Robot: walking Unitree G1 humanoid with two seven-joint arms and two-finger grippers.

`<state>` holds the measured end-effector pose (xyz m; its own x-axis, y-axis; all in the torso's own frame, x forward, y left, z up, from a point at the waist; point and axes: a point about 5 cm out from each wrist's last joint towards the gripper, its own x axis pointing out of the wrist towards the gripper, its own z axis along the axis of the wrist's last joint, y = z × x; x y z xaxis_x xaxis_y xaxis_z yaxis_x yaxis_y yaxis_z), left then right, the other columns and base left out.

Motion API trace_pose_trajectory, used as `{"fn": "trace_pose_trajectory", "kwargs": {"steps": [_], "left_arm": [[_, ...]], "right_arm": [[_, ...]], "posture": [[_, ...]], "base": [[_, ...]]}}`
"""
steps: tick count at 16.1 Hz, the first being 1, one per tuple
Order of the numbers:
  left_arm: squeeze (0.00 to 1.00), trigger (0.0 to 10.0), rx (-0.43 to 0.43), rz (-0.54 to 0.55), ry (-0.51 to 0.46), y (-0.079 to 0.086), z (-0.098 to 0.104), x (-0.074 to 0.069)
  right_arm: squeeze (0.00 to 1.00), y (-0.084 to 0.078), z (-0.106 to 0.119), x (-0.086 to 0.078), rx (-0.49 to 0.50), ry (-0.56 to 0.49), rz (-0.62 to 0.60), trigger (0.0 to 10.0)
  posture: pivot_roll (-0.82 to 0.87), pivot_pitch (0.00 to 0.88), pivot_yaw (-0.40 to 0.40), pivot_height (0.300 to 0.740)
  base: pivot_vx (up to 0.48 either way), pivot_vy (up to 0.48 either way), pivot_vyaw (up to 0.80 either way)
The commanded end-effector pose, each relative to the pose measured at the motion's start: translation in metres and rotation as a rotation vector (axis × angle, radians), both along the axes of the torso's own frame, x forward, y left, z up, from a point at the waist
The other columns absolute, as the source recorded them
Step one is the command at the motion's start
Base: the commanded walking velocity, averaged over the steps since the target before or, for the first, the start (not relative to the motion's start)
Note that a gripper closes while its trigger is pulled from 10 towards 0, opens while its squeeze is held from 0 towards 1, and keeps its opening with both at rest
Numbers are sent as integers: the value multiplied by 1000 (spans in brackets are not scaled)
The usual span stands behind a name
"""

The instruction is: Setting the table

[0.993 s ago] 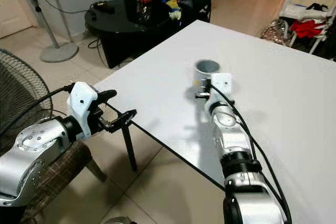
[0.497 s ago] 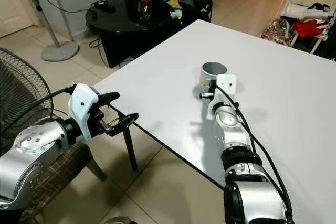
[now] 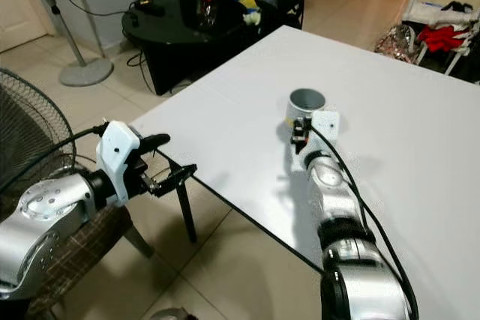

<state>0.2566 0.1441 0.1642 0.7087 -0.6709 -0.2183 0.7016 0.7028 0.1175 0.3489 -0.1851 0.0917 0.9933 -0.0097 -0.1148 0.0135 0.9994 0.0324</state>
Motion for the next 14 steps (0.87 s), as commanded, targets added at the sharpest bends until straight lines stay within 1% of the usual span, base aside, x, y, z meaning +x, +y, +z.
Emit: {"fn": "trace_pose_trajectory", "kwargs": {"steps": [1, 2, 3, 4, 5, 6, 7, 8, 9, 10, 11, 12, 13, 14], "left_arm": [[0, 10000, 14, 10, -7, 4, 2, 2], [0, 10000, 10, 15, -8, 5, 3, 2], [0, 10000, 12, 15, -5, 6, 3, 1], [0, 10000, 16, 12, -1, 6, 1, 0], [0, 10000, 15, 11, 0, 6, 1, -1], [0, 10000, 7, 22, -1, 7, 1, -2], [0, 10000, -6, 43, -2, 9, 2, -4], [0, 10000, -11, 50, -2, 10, 2, -5], [0, 10000, -21, 80, -10, 11, 3, -6], [0, 10000, -32, 254, -35, 20, 2, -3], [0, 10000, -13, 378, -72, 25, 1, -2], [0, 10000, -8, 419, -78, 25, -1, -4], [0, 10000, -20, 447, -77, 24, -1, -6], [0, 10000, -53, 504, -70, 22, -1, -7]], "right_arm": [[1000, -1, 8, -3, 10, -40, 22, 10000], [1000, -1, 13, -11, 27, -69, 62, 10000], [1000, 1, 15, -18, 37, -68, 103, 10000], [1000, 2, 18, -27, 15, -73, 147, 10000], [1000, 3, 24, -36, 17, -85, 173, 10000], [1000, 5, 32, -47, 17, -101, 200, 10000], [1000, 10, 42, -59, 43, -124, 235, 10000], [1000, 12, 45, -63, 53, -131, 246, 10000], [1000, 16, 51, -68, 49, -144, 267, 10000], [1000, 27, 60, -79, 47, -158, 283, 10000], [1000, 33, 66, -86, 49, -163, 286, 10000], [1000, 36, 67, -90, 63, -154, 282, 10000], [1000, 38, 65, -93, 73, -145, 277, 10000], [1000, 41, 60, -96, 91, -118, 270, 10000]], "posture": [[143, 0, 73, 740], [139, 0, 74, 740], [132, 0, 81, 740], [128, 0, 83, 740], [125, 0, 84, 740], [124, 0, 84, 740], [123, 0, 83, 740], [123, 0, 82, 740], [122, 0, 81, 740], [111, 0, 74, 740], [111, 0, 74, 740], [120, 0, 61, 740], [126, 0, 58, 740], [127, 0, 58, 740]], "base": [[0, 0, 0], [0, 0, 0], [0, 0, 0], [0, 0, 0], [0, 0, 0], [0, 0, 0], [0, 0, 0], [0, 0, 0], [0, 0, 0], [0, 0, 800], [0, 0, 800], [0, 0, 800], [0, 0, 800], [0, 0, 800]]}}
